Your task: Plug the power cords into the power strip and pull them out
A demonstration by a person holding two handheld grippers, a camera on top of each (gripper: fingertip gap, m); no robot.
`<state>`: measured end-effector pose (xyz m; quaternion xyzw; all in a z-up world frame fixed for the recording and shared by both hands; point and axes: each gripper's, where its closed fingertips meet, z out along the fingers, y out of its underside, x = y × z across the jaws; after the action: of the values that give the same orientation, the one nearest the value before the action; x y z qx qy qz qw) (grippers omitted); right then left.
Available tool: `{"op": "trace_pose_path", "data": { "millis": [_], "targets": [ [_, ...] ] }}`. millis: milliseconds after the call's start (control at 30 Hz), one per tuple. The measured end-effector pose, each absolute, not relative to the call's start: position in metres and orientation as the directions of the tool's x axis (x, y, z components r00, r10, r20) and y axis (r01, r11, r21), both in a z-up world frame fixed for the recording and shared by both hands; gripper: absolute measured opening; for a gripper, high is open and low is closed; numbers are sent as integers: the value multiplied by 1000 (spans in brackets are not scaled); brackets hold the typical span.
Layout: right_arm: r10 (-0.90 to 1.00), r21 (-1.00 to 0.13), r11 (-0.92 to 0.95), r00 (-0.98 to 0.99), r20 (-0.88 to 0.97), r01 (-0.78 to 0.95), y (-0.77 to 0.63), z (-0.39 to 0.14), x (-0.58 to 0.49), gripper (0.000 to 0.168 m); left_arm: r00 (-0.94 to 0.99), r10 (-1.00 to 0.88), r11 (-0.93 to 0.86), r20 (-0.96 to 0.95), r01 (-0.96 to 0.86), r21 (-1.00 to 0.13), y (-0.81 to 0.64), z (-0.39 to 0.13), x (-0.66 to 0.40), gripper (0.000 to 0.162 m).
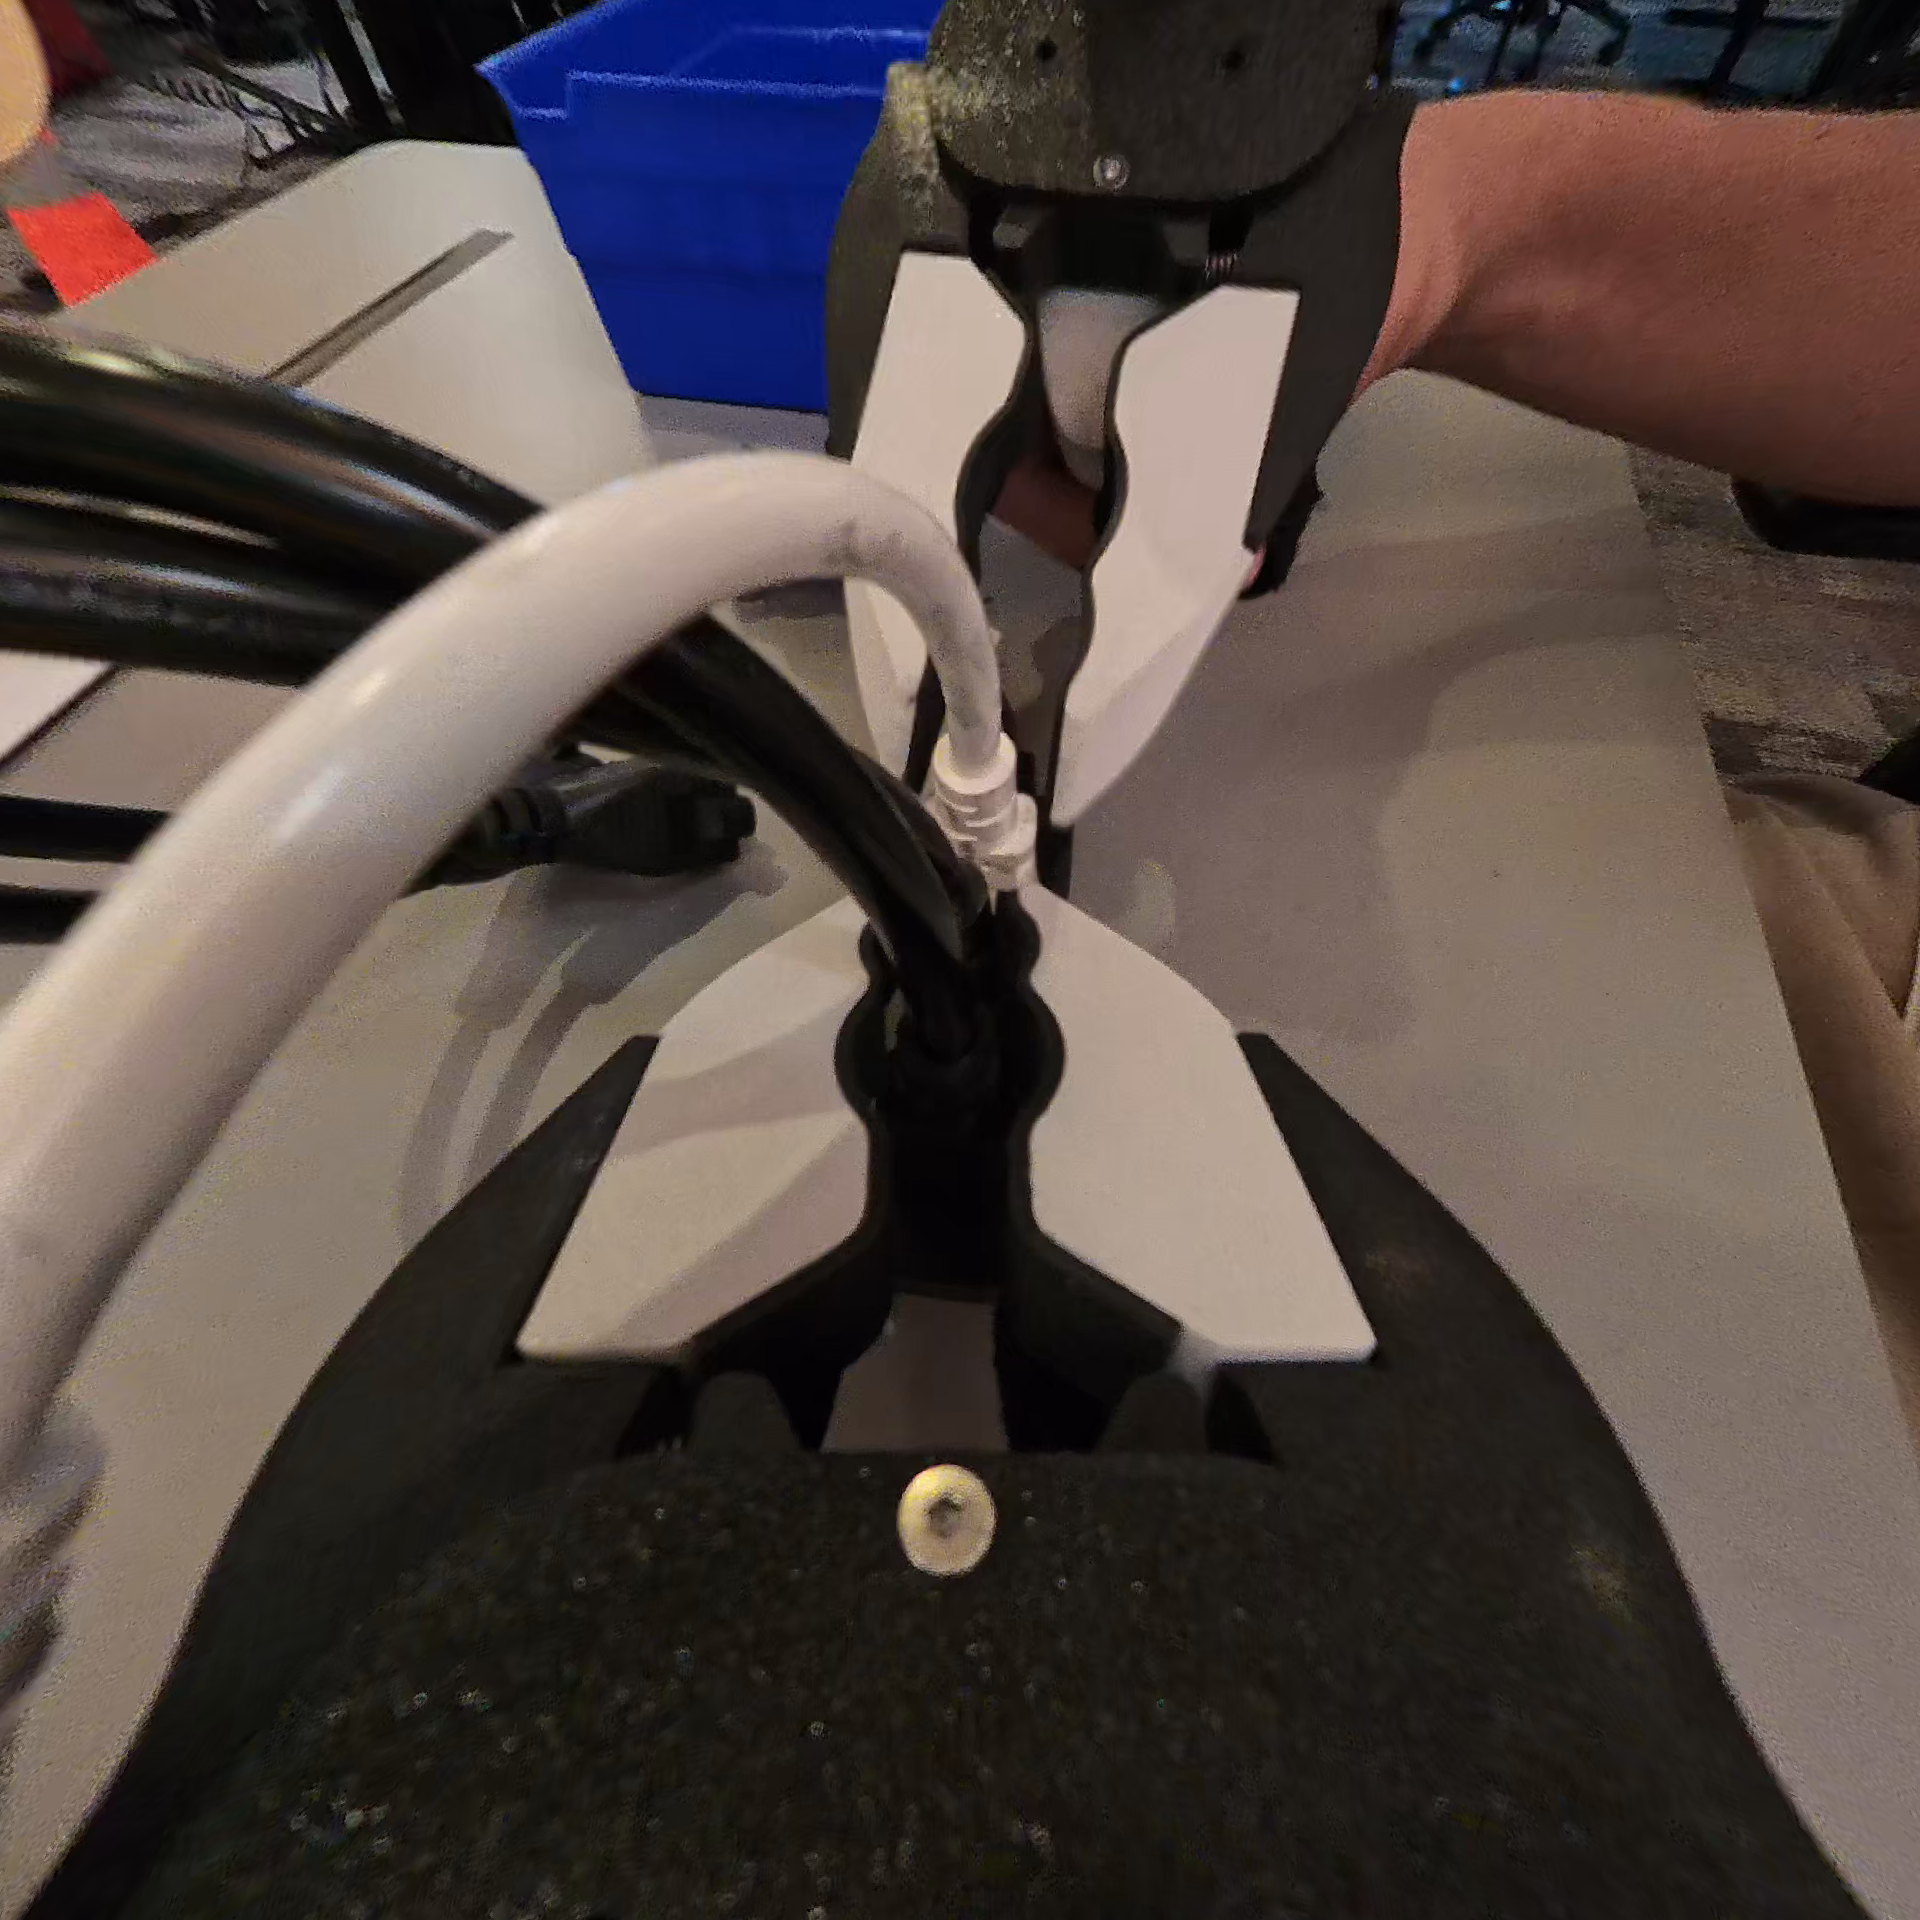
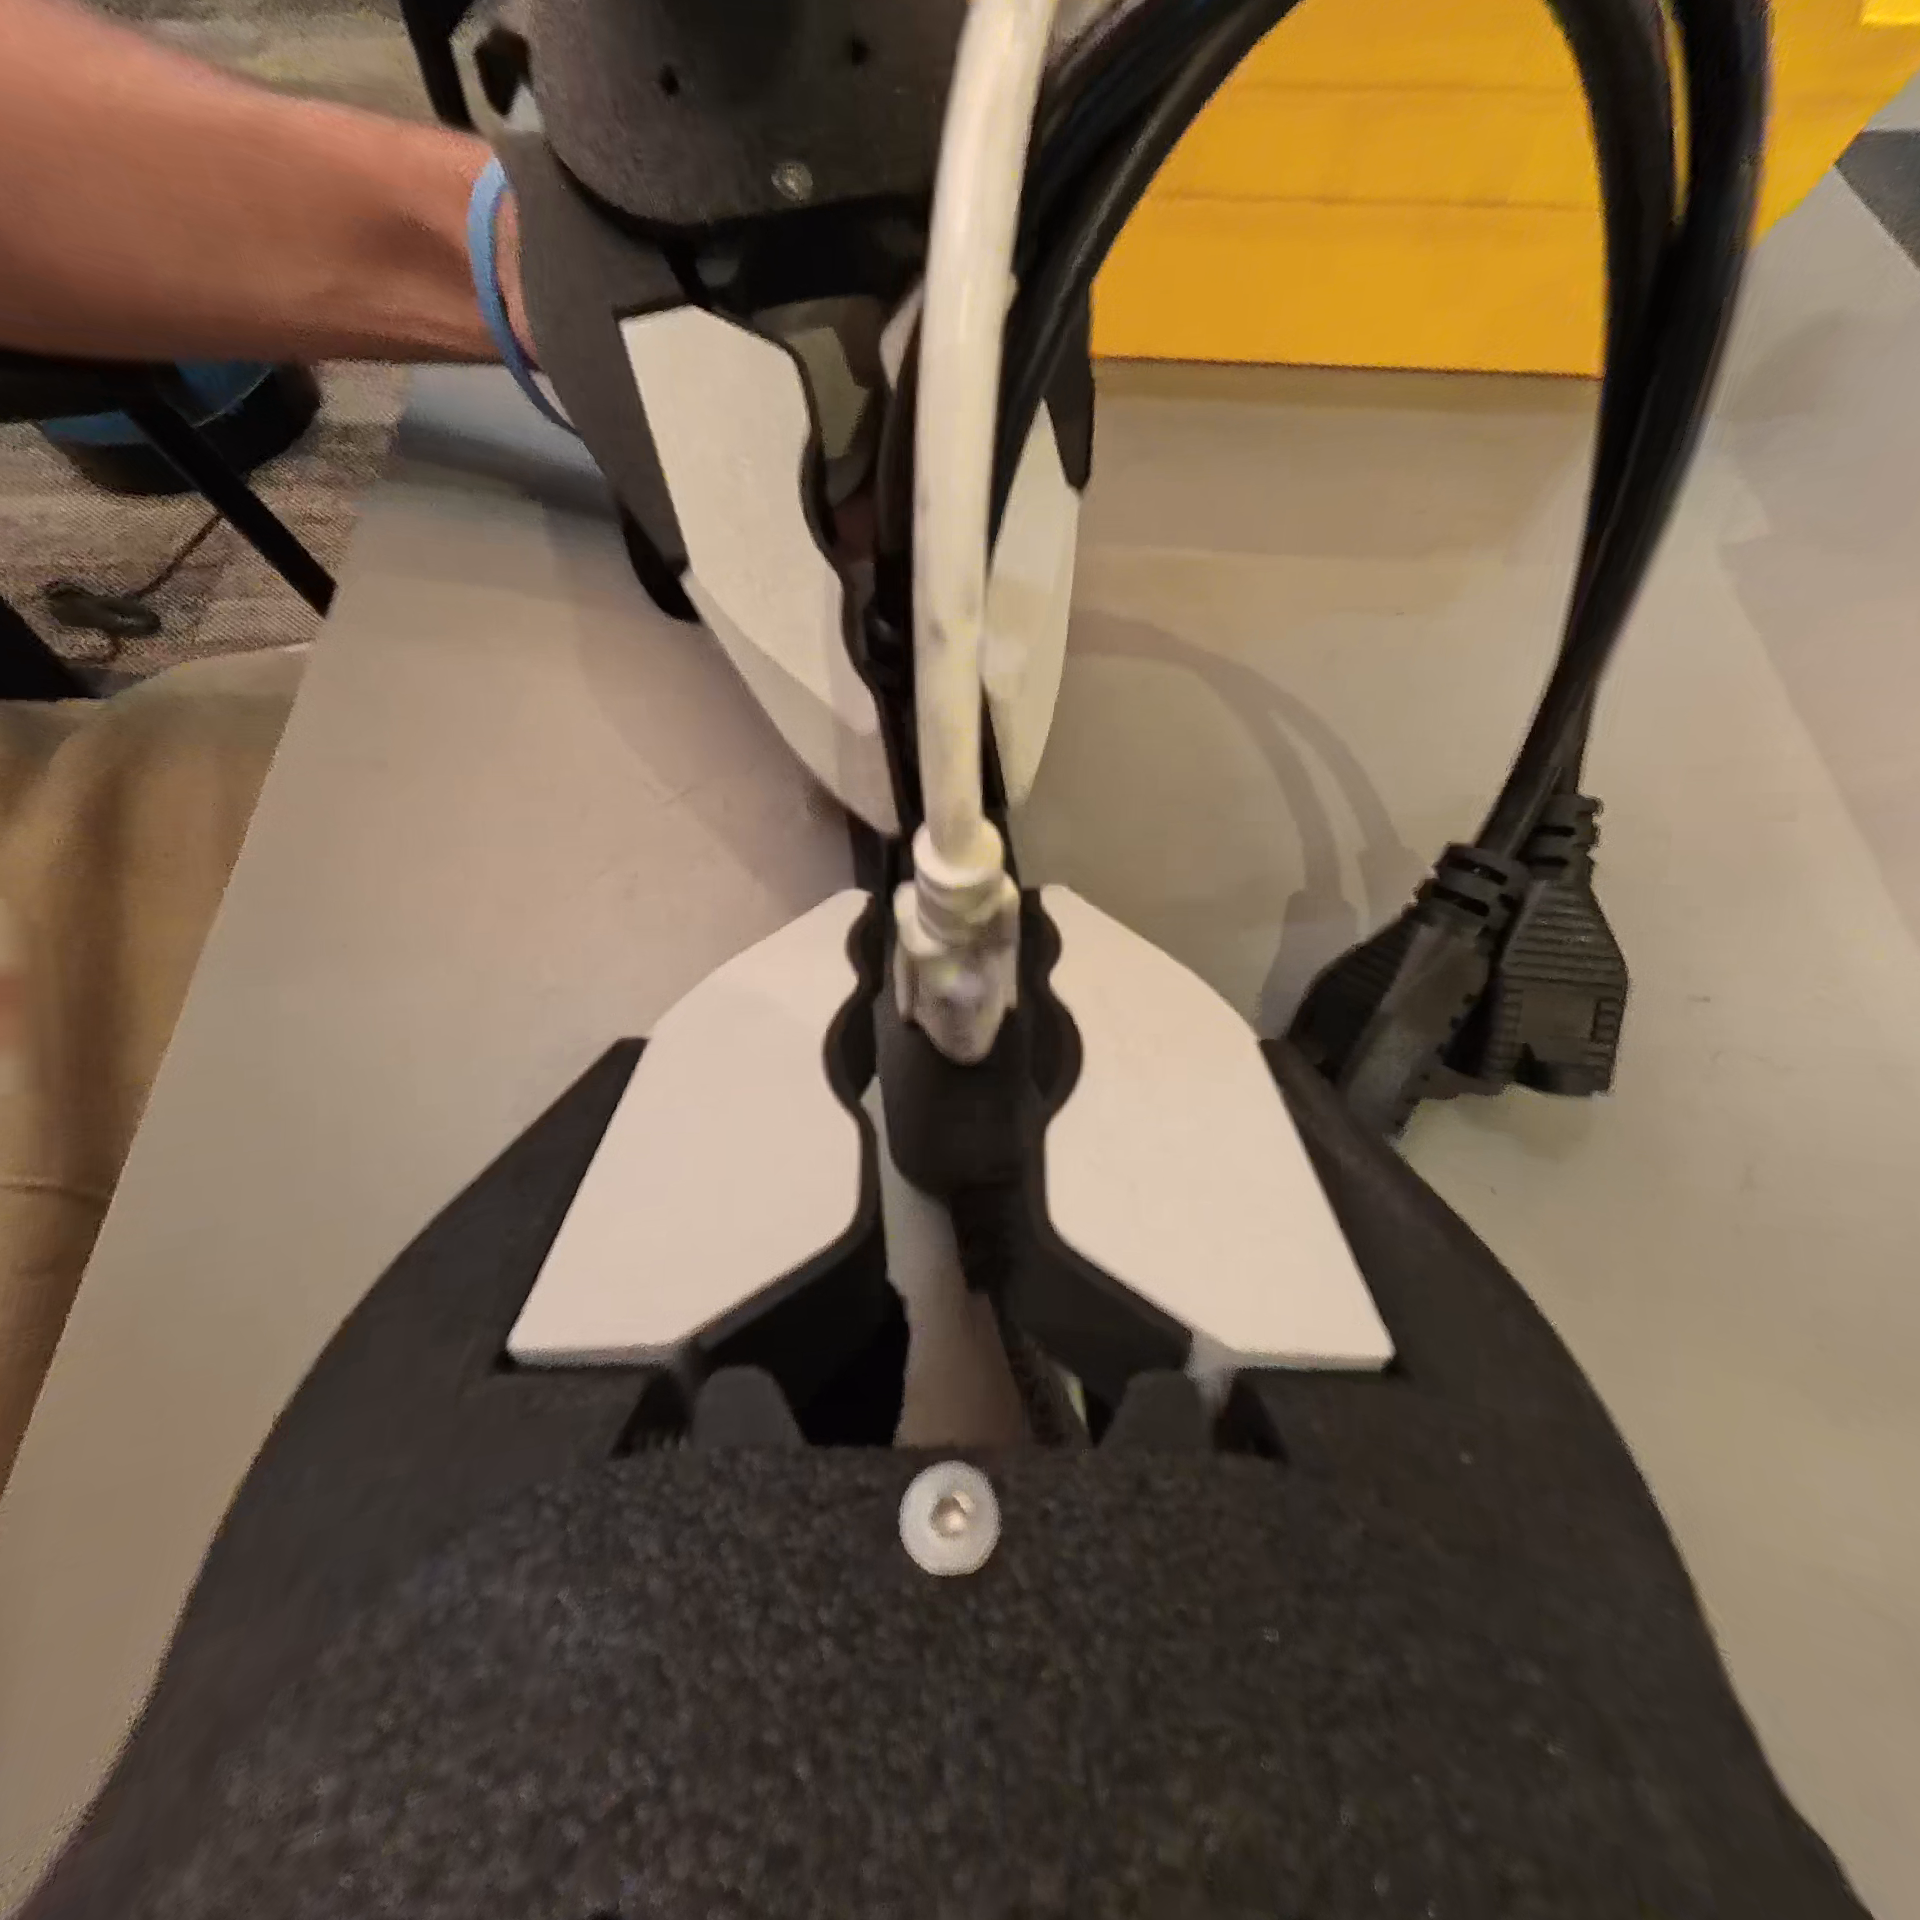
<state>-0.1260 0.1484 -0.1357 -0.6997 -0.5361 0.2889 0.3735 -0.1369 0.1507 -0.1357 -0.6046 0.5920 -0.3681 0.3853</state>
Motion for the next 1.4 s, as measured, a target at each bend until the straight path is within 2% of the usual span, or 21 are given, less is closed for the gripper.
{"op": "trace_pose_path", "data": {
  "millis": [67,233,300,400,433,500,567,667,767,900,933,1133,1233,1400],
  "targets": [
    [960,-802,-169,279,-3,572,150,-140,-113,26,51,-999,-5,-19,-433,-902,154,-137,-143,33],
    [941,-774,-279,323,-102,568,146,-157,-104,30,90,-996,-22,-19,-434,-900,158,-136,-153,35],
    [923,-820,-347,319,-213,456,141,-143,-110,31,114,-993,-19,-34,-435,-900,159,-135,-156,37],
    [841,-841,-523,244,-483,139,141,-101,-115,39,157,-987,-41,-25,-403,-914,162,-131,-161,45],
    [789,-800,-600,168,-592,-3,142,-83,-115,45,174,-985,-63,-4,-379,-923,163,-128,-163,48],
    [655,-623,-740,-63,-753,-254,148,-48,-108,65,203,-978,-115,52,-311,-943,165,-121,-164,51],
    [554,-455,-816,-262,-790,-356,151,-28,-100,80,225,-969,-163,105,-256,-953,168,-113,-166,57],
    [514,-363,-829,-322,-795,-426,158,-22,-96,93,252,-949,-242,190,-192,-951,170,-104,-173,61],
    [499,-322,-847,-426,-754,-423,150,-10,-96,100,278,-922,-308,269,-107,-945,171,-95,-182,63],
    [454,-311,-891,-629,-630,-332,120,14,-97,98,317,-901,-333,295,-73,-940,164,-90,-190,63],
    [455,-325,-890,-643,-616,-319,115,17,-99,97,334,-897,-331,288,-78,-941,162,-91,-191,70],
    [429,-409,-882,-757,-493,-233,78,38,-106,97,383,-900,-274,209,-121,-954,138,-87,-199,65],
    [440,-453,-867,-752,-492,-211,68,39,-114,97,380,-899,-274,220,-94,-957,129,-83,-203,65],
    [425,-456,-869,-763,-487,-193,65,38,-119,97,397,-899,-252,188,-117,-961,128,-88,-207,64]
  ]
}}
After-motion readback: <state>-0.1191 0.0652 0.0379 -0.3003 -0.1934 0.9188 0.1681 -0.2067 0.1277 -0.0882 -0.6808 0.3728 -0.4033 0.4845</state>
